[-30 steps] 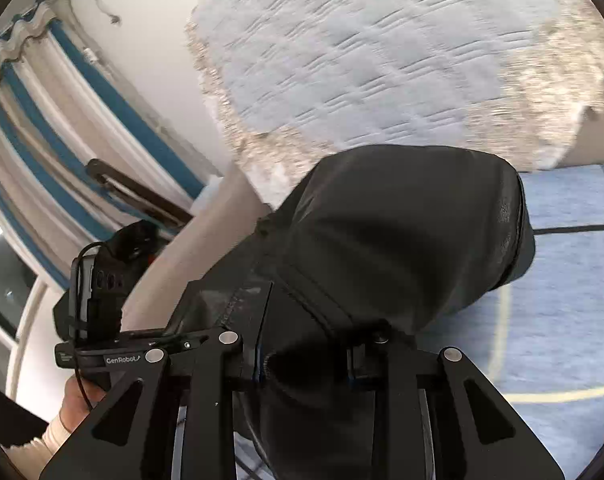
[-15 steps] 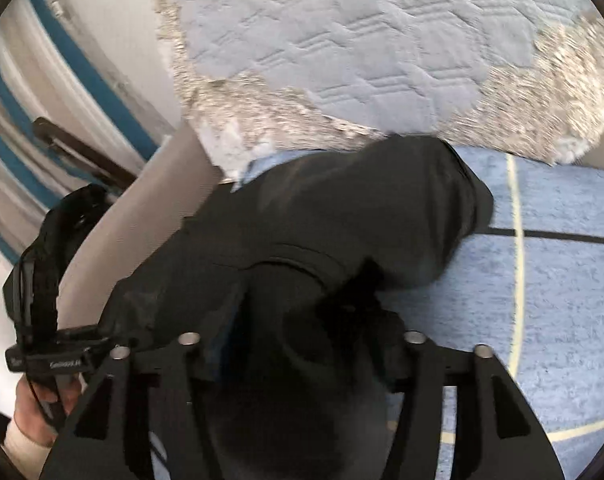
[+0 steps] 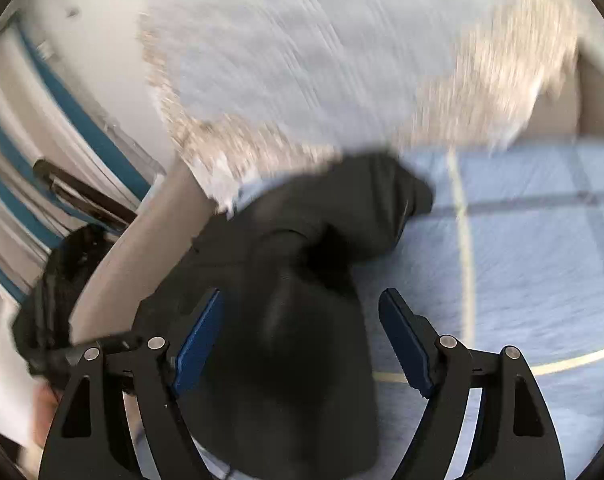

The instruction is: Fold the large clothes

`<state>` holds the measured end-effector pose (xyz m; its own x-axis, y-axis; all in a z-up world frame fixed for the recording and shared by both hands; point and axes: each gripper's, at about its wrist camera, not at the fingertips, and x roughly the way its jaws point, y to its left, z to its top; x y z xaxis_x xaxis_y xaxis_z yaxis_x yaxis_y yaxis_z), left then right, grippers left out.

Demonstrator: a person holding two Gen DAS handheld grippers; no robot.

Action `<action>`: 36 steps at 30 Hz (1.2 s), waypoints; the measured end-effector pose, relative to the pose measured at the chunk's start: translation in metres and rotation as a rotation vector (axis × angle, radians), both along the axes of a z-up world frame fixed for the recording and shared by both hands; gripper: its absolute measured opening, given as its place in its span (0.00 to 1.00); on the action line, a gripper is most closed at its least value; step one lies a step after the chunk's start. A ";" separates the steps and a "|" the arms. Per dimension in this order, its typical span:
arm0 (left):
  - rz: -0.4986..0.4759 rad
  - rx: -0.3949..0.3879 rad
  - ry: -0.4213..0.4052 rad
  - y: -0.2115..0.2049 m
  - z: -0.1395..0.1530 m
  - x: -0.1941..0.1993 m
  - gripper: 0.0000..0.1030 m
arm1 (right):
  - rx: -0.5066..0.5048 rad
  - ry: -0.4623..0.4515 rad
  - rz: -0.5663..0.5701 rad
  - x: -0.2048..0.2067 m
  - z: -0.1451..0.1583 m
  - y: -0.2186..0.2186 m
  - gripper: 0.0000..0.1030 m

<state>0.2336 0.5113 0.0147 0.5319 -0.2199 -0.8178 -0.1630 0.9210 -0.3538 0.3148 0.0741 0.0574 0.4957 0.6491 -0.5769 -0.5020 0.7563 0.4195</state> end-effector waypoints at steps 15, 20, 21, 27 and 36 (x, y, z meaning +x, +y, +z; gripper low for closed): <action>-0.068 0.014 -0.070 -0.067 0.016 -0.069 0.85 | -0.156 0.105 0.003 -0.053 -0.036 0.011 0.76; -0.084 0.047 -0.075 -0.090 0.015 -0.093 0.90 | -0.236 -0.019 -0.012 -0.109 -0.019 0.006 0.76; -0.078 0.092 -0.073 -0.096 0.013 -0.099 0.90 | -0.243 -0.018 -0.016 -0.114 -0.019 0.007 0.76; -0.011 0.263 -0.061 -0.119 -0.002 -0.126 0.92 | -0.324 -0.054 -0.038 -0.151 -0.029 0.009 0.76; 0.046 0.313 -0.027 -0.122 -0.030 -0.143 0.92 | -0.403 0.017 -0.046 -0.171 -0.064 0.011 0.77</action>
<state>0.0909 0.3896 -0.0156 0.5575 0.0652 -0.8276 -0.2016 0.9777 -0.0587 0.1439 0.0851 -0.0062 0.5076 0.3463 -0.7889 -0.4592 0.8835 0.0924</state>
